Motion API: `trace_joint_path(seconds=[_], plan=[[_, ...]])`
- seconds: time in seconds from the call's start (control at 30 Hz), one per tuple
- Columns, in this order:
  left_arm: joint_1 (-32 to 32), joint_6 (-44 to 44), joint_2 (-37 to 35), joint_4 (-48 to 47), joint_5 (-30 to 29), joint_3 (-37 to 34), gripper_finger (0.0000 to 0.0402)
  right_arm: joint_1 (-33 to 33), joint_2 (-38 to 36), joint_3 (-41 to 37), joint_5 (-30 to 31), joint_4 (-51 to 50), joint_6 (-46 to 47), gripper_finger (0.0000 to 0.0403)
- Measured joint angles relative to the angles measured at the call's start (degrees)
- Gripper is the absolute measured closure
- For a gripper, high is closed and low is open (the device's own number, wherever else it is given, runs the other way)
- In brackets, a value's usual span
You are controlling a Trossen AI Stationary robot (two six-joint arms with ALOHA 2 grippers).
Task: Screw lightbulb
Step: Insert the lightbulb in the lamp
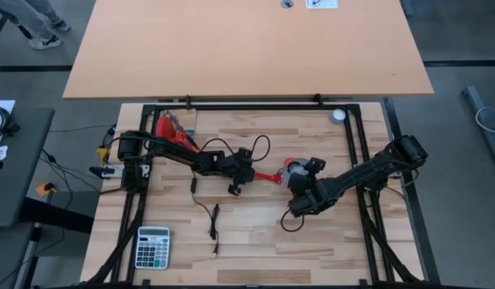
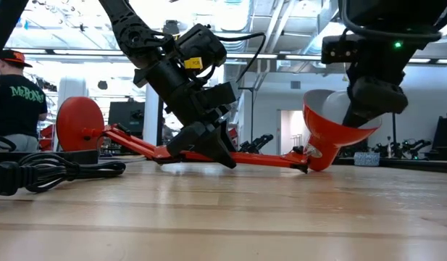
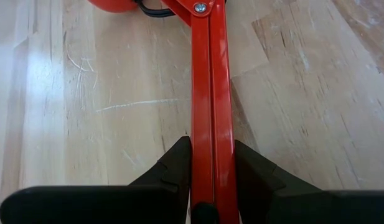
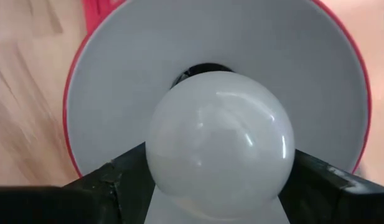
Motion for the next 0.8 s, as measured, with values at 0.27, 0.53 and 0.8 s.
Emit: trace_joint_path(seconds=[0.27,0.53,0.8], plan=[[0.00,-0.04,0.00,-0.02,0.02,0.00,0.0320,-0.01,0.00,0.00,-2.43,0.43,19.95,0.0110],[0.00,-0.15,0.00,0.02,0.02,0.00,0.0320,-0.41,0.00,0.00,-3.05,1.10,34.27,0.0111],[0.04,-0.61,0.00,0.24,-0.06,0.00,0.0320,-0.62,0.06,2.40,-6.45,-1.70,39.63,0.0079]])
